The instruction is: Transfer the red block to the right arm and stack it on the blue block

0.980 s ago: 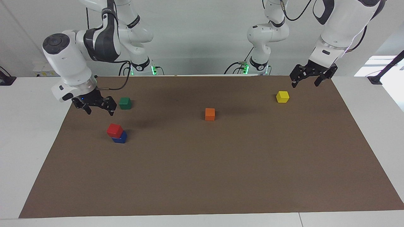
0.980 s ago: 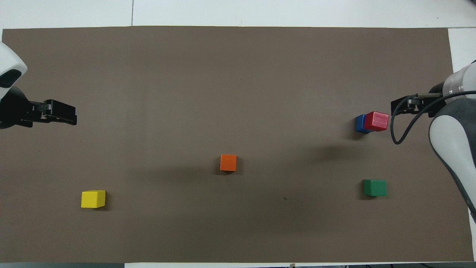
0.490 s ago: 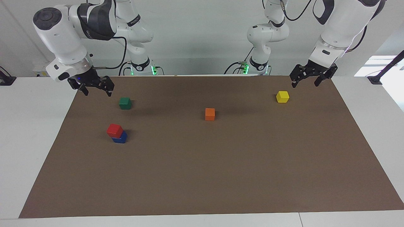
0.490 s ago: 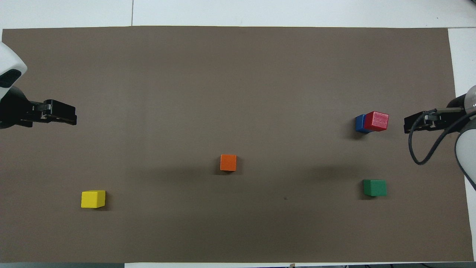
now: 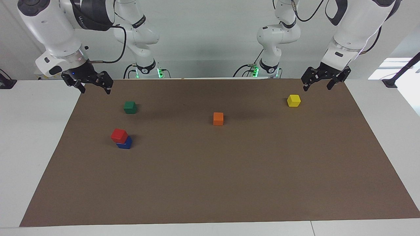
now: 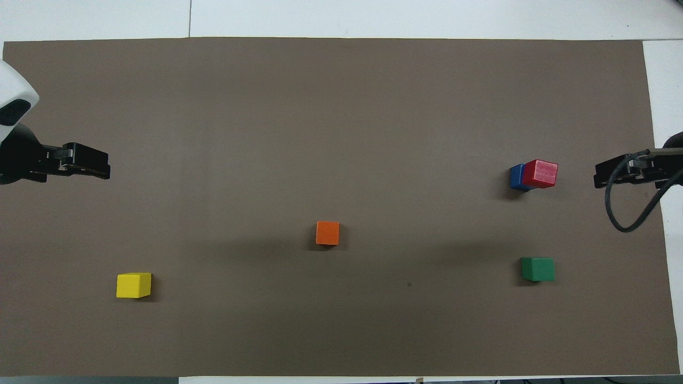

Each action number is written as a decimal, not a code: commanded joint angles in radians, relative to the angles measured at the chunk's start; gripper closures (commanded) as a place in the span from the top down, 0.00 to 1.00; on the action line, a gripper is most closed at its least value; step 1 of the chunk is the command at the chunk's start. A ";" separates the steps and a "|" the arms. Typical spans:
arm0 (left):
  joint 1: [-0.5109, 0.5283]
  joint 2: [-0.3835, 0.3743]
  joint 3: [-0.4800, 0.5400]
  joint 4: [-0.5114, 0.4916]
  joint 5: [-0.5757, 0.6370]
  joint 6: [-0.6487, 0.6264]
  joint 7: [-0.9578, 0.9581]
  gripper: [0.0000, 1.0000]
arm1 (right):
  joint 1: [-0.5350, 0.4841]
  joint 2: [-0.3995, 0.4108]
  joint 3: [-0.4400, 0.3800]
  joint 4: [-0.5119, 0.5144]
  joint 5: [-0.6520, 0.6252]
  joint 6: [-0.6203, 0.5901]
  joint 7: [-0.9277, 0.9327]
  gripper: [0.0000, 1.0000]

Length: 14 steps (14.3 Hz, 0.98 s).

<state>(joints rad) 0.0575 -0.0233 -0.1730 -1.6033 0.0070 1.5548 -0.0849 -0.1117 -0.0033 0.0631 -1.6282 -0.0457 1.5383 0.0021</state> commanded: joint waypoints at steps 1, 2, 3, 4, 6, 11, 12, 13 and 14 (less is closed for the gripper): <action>0.001 -0.021 0.006 -0.023 -0.012 0.010 0.011 1.00 | -0.016 0.026 0.007 0.030 0.013 0.008 -0.028 1.00; 0.001 -0.021 0.006 -0.023 -0.012 0.010 0.011 1.00 | -0.017 0.026 0.007 0.025 0.012 0.025 -0.028 1.00; 0.001 -0.021 0.006 -0.023 -0.012 0.010 0.011 1.00 | -0.017 0.026 0.006 0.021 0.012 0.037 -0.027 1.00; 0.001 -0.021 0.006 -0.021 -0.012 0.010 0.011 1.00 | -0.016 0.026 0.006 0.019 0.012 0.043 -0.025 1.00; 0.001 -0.021 0.006 -0.023 -0.012 0.010 0.011 1.00 | -0.016 0.026 0.006 0.018 0.010 0.042 -0.025 1.00; 0.001 -0.021 0.006 -0.023 -0.012 0.010 0.011 1.00 | -0.017 0.026 0.006 0.016 0.012 0.043 -0.025 1.00; 0.001 -0.021 0.006 -0.021 -0.012 0.010 0.011 1.00 | -0.017 0.026 0.006 0.016 0.012 0.043 -0.027 1.00; 0.001 -0.021 0.006 -0.021 -0.012 0.010 0.011 1.00 | -0.017 0.026 0.006 0.018 0.012 0.042 -0.027 1.00; 0.001 -0.021 0.006 -0.023 -0.012 0.010 0.011 1.00 | -0.019 0.026 0.006 0.018 0.012 0.042 -0.027 1.00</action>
<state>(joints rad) 0.0575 -0.0233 -0.1730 -1.6033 0.0070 1.5548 -0.0849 -0.1118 0.0152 0.0627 -1.6217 -0.0457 1.5738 0.0021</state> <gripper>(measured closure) 0.000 0.000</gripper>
